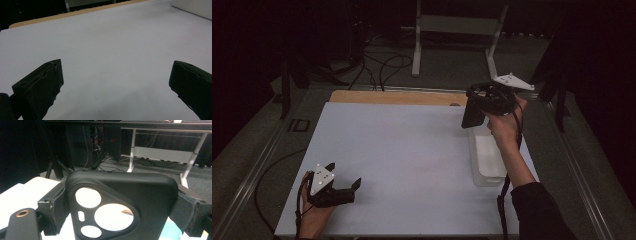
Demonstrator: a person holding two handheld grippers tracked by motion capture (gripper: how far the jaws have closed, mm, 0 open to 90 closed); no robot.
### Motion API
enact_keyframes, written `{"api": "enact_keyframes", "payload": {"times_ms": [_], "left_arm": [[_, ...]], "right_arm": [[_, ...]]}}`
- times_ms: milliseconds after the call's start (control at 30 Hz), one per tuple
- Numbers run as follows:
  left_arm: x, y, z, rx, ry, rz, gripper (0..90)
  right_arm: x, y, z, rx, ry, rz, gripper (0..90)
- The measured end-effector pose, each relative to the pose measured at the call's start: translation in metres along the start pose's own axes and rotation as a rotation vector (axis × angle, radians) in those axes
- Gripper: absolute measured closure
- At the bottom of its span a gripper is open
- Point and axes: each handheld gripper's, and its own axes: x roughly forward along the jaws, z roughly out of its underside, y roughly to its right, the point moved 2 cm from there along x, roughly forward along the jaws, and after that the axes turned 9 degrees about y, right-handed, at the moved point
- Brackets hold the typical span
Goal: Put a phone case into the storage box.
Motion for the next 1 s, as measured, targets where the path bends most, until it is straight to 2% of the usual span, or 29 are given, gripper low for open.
{"api": "enact_keyframes", "payload": {"times_ms": [200,300,600,833,1000], "left_arm": [[0.000,0.000,0.000,-0.002,0.001,0.000,0.1],[0.000,0.000,0.000,-0.002,0.003,-0.001,0.1],[0.001,0.001,0.000,0.001,0.000,0.000,0.1],[0.001,0.001,0.000,0.002,-0.002,-0.001,0.1],[0.001,0.001,0.000,0.001,-0.001,-0.001,0.1]], "right_arm": [[-0.001,0.012,-0.002,0.008,0.003,0.040,13.6],[0.000,0.021,0.000,0.021,0.000,0.072,13.6],[0.002,0.040,0.007,0.056,-0.010,0.132,13.6],[0.005,0.047,0.013,0.038,-0.032,0.162,13.6],[0.009,0.051,0.019,0.049,-0.048,0.180,13.5]]}}
